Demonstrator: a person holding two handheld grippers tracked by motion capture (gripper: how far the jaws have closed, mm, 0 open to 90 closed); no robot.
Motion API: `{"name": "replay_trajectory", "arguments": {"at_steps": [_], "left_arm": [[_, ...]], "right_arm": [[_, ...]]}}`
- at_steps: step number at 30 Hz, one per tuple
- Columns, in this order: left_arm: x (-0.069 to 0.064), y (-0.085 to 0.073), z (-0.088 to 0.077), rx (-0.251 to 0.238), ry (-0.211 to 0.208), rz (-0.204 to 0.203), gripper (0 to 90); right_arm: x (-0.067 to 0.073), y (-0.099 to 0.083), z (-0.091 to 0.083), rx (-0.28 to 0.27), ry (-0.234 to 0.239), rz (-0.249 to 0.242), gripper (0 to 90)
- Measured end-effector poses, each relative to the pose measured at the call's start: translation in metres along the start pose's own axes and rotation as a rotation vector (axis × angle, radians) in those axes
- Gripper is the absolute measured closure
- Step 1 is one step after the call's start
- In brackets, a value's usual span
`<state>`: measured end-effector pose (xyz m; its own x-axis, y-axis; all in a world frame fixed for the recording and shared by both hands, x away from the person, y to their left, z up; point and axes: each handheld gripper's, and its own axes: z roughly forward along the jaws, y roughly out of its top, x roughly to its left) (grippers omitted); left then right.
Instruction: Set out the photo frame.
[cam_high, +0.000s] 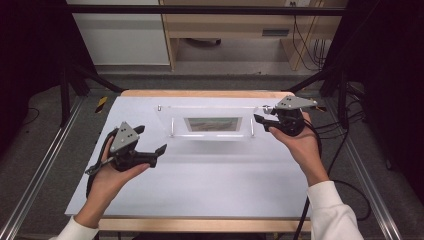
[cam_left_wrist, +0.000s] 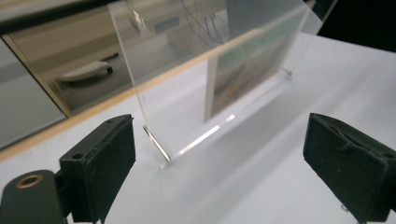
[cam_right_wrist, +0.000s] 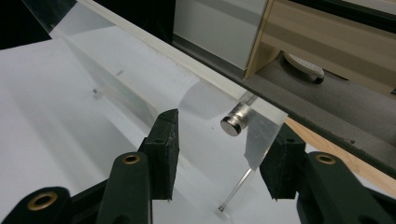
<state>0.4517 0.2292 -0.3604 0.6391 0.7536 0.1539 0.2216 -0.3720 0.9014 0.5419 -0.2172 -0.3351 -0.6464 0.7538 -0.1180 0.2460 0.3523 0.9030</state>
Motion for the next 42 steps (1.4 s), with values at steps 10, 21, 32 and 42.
{"name": "replay_trajectory", "arguments": {"at_steps": [10, 21, 32, 42], "left_arm": [[-0.003, -0.056, 0.001, 0.097, -0.012, -0.008, 8.9], [-0.001, -0.093, 0.000, 0.179, -0.008, -0.018, 6.1], [0.005, -0.105, -0.002, 0.175, 0.016, -0.091, 6.4], [0.013, -0.105, -0.011, 0.159, 0.034, -0.115, 7.7]], "right_arm": [[-0.004, 0.005, 0.007, -0.010, -0.025, 0.044, 51.3], [-0.015, 0.010, 0.018, -0.025, -0.027, 0.078, 50.6], [-0.030, 0.018, 0.035, -0.041, -0.032, 0.128, 48.8], [-0.040, 0.023, 0.047, -0.042, -0.038, 0.175, 47.7]]}}
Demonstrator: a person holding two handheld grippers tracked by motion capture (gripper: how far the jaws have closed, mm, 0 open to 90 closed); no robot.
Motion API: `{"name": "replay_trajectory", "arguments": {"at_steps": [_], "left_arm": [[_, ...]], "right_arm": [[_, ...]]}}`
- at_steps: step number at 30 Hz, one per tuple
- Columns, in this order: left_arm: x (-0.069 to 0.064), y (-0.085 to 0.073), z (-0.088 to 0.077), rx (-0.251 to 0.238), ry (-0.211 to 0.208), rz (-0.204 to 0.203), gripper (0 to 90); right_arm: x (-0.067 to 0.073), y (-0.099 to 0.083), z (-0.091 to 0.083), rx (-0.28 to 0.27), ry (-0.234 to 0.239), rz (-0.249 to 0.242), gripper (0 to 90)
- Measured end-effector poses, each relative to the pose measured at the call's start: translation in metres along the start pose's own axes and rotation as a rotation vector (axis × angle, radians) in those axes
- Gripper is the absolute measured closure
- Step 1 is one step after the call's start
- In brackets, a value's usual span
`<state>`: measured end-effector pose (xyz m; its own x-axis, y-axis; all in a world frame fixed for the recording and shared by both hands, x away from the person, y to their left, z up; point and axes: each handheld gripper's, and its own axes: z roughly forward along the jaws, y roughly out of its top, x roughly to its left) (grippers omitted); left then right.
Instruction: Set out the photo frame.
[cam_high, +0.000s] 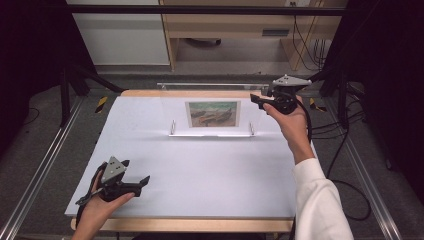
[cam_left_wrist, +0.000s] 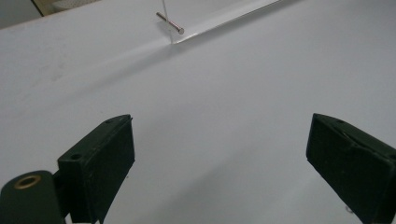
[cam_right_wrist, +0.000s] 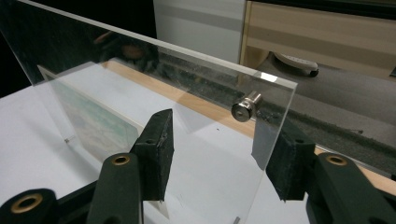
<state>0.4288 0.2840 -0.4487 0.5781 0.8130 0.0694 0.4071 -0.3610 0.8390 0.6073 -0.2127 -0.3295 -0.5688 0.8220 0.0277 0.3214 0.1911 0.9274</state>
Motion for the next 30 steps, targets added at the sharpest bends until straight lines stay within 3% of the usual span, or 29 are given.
{"name": "replay_trajectory", "arguments": {"at_steps": [14, 22, 30], "left_arm": [[0.008, -0.001, -0.006, -0.006, 0.005, -0.021, 8.2], [0.006, 0.000, -0.006, -0.001, 0.006, 0.007, 8.6], [0.005, 0.000, -0.006, -0.005, 0.002, 0.008, 9.5]], "right_arm": [[-0.004, 0.006, 0.011, 0.012, -0.019, 0.044, 44.7], [-0.005, 0.006, 0.015, 0.001, -0.030, 0.071, 42.8], [-0.004, 0.006, 0.018, -0.001, -0.049, 0.070, 41.4]]}}
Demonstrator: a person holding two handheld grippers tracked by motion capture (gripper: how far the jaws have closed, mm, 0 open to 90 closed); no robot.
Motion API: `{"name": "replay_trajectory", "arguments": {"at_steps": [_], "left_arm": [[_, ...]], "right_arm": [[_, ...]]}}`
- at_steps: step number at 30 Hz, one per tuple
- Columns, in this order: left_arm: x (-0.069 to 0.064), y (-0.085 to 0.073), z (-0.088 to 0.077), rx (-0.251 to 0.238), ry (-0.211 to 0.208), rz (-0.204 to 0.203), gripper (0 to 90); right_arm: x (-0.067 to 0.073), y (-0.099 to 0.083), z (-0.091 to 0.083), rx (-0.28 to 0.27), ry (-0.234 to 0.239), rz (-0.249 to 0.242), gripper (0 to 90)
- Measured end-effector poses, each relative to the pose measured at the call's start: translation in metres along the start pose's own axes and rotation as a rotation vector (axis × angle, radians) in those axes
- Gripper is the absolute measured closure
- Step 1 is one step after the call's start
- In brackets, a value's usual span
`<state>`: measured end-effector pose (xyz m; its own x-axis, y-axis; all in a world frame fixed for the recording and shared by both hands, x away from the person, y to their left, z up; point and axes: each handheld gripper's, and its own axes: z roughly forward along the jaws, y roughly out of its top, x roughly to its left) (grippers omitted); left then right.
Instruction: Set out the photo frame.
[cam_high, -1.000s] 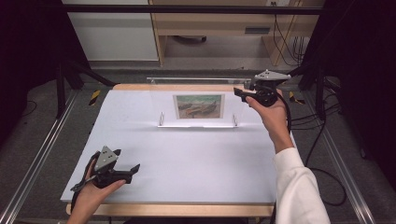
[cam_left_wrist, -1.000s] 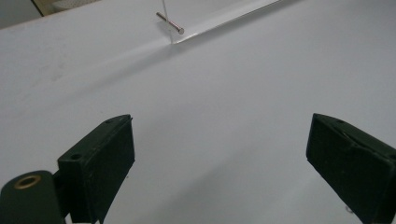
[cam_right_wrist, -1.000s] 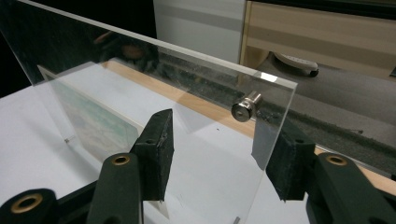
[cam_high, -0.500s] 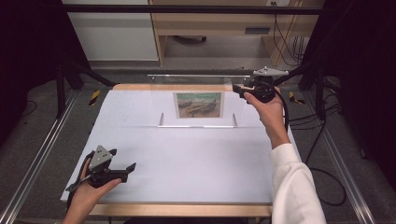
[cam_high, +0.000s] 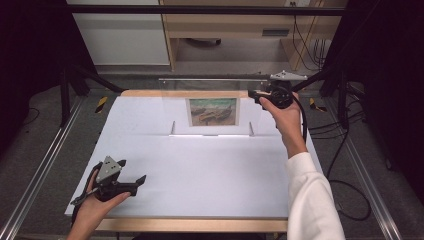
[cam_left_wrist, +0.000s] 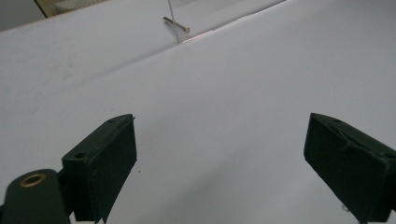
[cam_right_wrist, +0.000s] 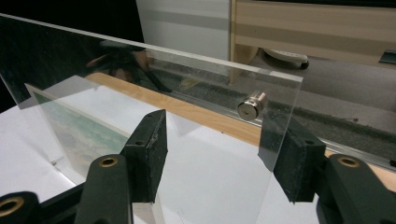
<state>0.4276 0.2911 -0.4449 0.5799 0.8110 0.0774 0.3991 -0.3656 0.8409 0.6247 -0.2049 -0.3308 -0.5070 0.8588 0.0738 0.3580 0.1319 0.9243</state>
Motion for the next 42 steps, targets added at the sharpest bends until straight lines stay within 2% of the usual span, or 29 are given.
{"name": "replay_trajectory", "arguments": {"at_steps": [4, 10, 15, 18, 22, 26, 31, 35, 37, 40, 42], "left_arm": [[0.000, 0.000, -0.001, -0.003, -0.002, -0.003, 9.6], [-0.001, 0.000, 0.000, -0.001, -0.007, 0.006, 9.9], [-0.001, 0.000, 0.000, 0.004, -0.005, 0.013, 9.9], [-0.001, 0.000, 0.001, 0.009, -0.002, 0.014, 9.6], [-0.001, -0.001, 0.002, 0.014, 0.001, 0.012, 9.2], [-0.001, -0.002, 0.004, 0.022, 0.004, 0.011, 9.0], [-0.002, -0.003, 0.006, 0.038, 0.010, 0.019, 9.0], [-0.001, -0.006, 0.009, 0.052, 0.018, 0.015, 8.8], [-0.001, -0.007, 0.011, 0.059, 0.023, 0.012, 8.8], [0.000, -0.009, 0.013, 0.067, 0.012, -0.002, 8.7], [0.000, -0.009, 0.015, 0.077, 0.024, -0.012, 8.8]], "right_arm": [[0.002, 0.000, 0.003, 0.017, -0.021, -0.009, 36.5], [0.003, 0.000, 0.004, 0.023, -0.029, -0.005, 36.3], [0.004, -0.001, 0.005, 0.047, -0.044, -0.014, 27.7], [0.007, -0.004, 0.001, 0.056, -0.080, -0.041, 21.5], [0.012, -0.014, -0.014, 0.031, -0.115, -0.052, 17.1], [0.018, -0.033, -0.032, 0.051, -0.131, -0.069, 14.4], [0.028, -0.068, -0.054, 0.066, -0.129, -0.051, 13.6], [0.041, -0.105, -0.067, 0.123, -0.126, -0.078, 12.2], [0.046, -0.122, -0.072, 0.159, -0.120, -0.075, 11.0], [0.051, -0.143, -0.077, 0.197, -0.115, -0.098, 10.4], [0.053, -0.154, -0.079, 0.217, -0.129, -0.118, 10.3]]}}
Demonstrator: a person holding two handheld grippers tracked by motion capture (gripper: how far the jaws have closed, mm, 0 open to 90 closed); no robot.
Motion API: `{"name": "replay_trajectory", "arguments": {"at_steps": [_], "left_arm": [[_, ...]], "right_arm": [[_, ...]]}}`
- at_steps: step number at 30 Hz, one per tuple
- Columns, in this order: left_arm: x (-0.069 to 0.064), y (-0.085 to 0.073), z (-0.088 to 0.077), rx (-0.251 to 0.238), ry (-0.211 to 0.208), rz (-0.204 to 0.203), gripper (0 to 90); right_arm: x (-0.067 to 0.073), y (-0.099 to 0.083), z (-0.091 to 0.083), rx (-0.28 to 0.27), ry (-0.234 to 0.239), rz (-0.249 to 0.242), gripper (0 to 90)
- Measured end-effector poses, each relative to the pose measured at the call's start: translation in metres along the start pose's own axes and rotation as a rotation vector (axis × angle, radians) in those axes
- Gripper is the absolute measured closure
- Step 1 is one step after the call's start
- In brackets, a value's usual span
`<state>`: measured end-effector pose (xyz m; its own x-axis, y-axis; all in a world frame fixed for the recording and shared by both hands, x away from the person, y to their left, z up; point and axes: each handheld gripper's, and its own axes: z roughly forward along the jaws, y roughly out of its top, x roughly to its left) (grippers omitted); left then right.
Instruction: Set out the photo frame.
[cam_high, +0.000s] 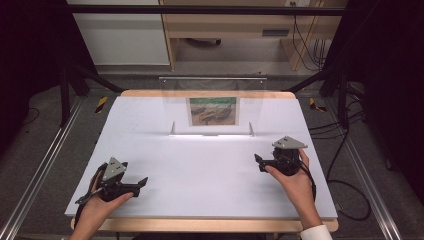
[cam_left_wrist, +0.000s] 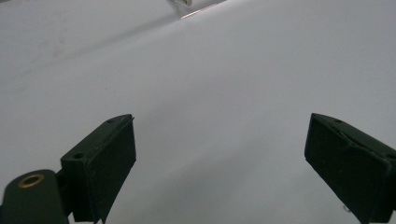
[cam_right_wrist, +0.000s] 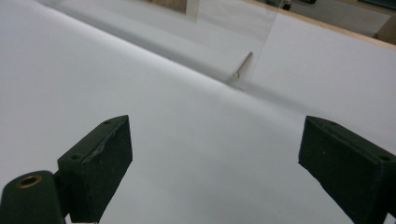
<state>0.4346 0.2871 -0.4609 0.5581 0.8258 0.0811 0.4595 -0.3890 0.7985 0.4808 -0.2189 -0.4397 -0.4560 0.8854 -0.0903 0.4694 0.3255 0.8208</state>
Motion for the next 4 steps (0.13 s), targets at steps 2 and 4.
{"name": "replay_trajectory", "arguments": {"at_steps": [2, 4], "left_arm": [[0.000, 0.000, 0.002, 0.010, 0.005, -0.003, 8.8], [0.000, 0.000, 0.004, 0.014, 0.016, -0.006, 8.8]], "right_arm": [[0.001, -0.008, 0.001, 0.017, -0.003, -0.001, 10.3], [0.004, -0.013, 0.003, 0.024, 0.000, 0.008, 10.1]]}}
